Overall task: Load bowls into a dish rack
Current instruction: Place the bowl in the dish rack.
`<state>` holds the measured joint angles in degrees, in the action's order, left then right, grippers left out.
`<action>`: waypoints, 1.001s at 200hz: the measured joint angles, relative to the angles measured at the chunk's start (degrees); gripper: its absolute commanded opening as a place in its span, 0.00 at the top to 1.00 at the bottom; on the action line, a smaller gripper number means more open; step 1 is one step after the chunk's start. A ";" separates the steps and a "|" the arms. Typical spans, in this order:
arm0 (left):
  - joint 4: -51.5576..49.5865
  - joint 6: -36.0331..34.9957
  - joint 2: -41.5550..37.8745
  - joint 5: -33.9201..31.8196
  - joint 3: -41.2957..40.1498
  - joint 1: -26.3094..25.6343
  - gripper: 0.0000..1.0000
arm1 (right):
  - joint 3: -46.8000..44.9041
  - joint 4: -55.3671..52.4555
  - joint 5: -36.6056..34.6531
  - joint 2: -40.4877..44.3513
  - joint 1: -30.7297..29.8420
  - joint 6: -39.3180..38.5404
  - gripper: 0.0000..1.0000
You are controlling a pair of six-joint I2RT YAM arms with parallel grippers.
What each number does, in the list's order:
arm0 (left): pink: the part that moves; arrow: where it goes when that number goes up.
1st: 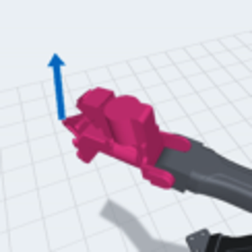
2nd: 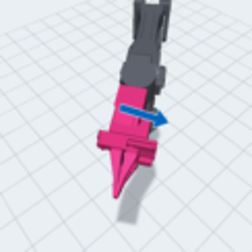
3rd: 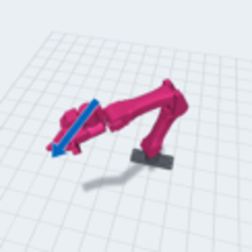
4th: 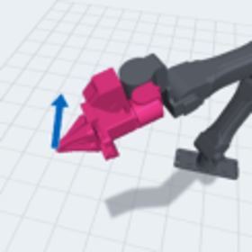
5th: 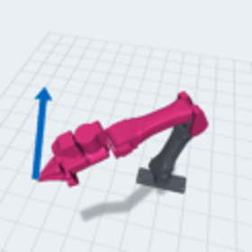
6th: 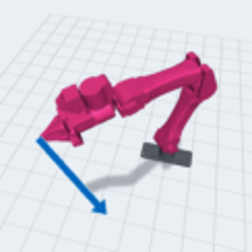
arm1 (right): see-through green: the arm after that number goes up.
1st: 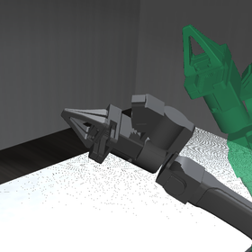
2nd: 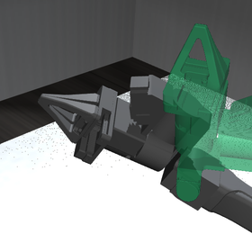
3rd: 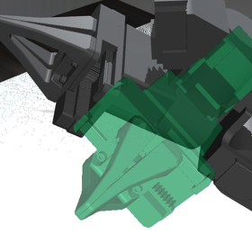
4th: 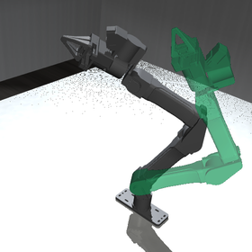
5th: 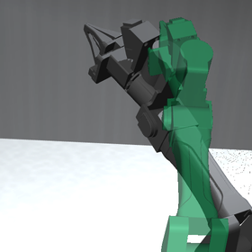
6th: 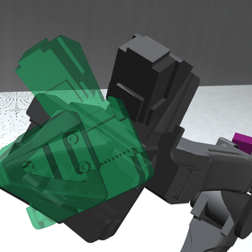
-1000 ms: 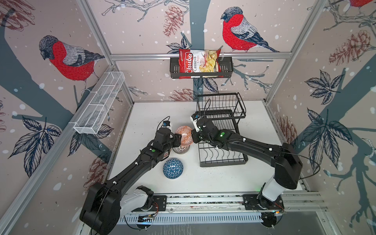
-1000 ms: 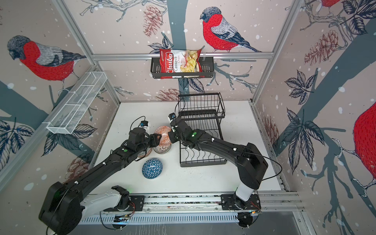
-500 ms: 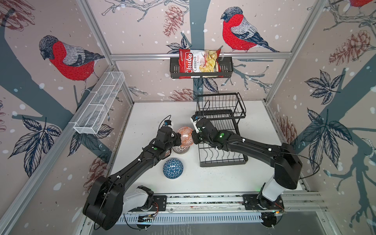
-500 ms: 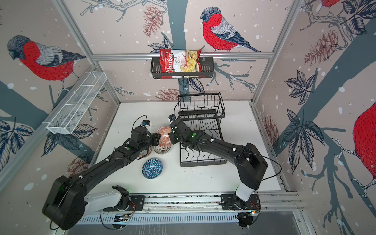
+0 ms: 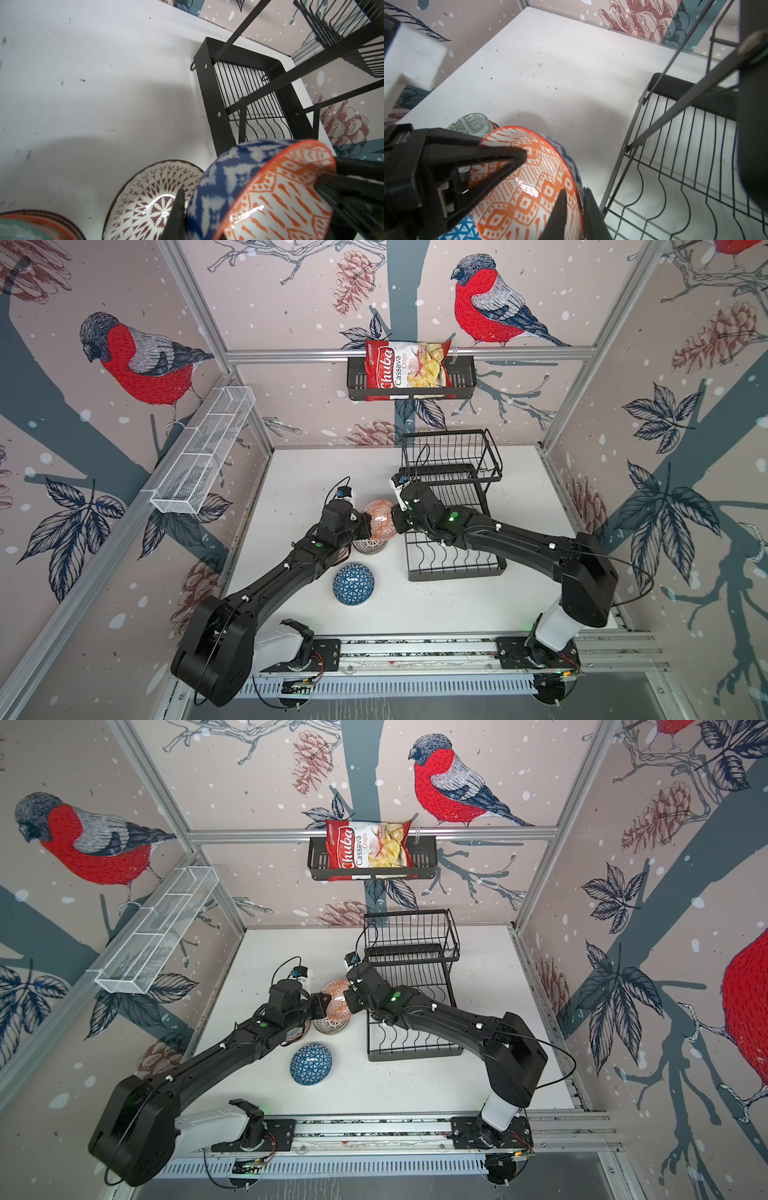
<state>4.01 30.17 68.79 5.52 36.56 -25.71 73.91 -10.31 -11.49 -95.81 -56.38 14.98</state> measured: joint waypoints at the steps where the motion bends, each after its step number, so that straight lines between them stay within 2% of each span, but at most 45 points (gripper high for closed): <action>1: 0.04 0.00 -0.02 0.15 -0.02 0.00 1.00 | 0.00 0.04 0.00 0.07 0.00 0.00 0.79; 62: 3.45 0.00 -0.17 4.35 -0.92 -0.02 1.00 | -1.92 2.21 2.60 2.80 1.25 0.02 0.61; 95: 5.20 -0.17 -0.35 6.75 -1.25 -0.02 1.00 | -4.74 3.43 7.61 6.51 3.72 0.00 0.42; 140: 9.03 -0.63 -0.44 11.85 -2.12 -0.02 1.00 | -12.07 6.71 19.69 14.34 9.09 -0.35 0.10; 160: 11.89 -0.63 -0.98 14.40 -3.67 -0.02 1.00 | -15.23 7.74 23.71 17.84 10.40 -1.40 0.01; 200: 17.42 -0.44 -1.20 19.19 -4.87 -0.02 1.00 | -20.33 10.25 30.88 23.80 13.51 -2.91 0.01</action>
<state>21.43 29.74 67.59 24.71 31.68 -25.74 53.58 -0.05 19.40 -72.01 -42.87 12.08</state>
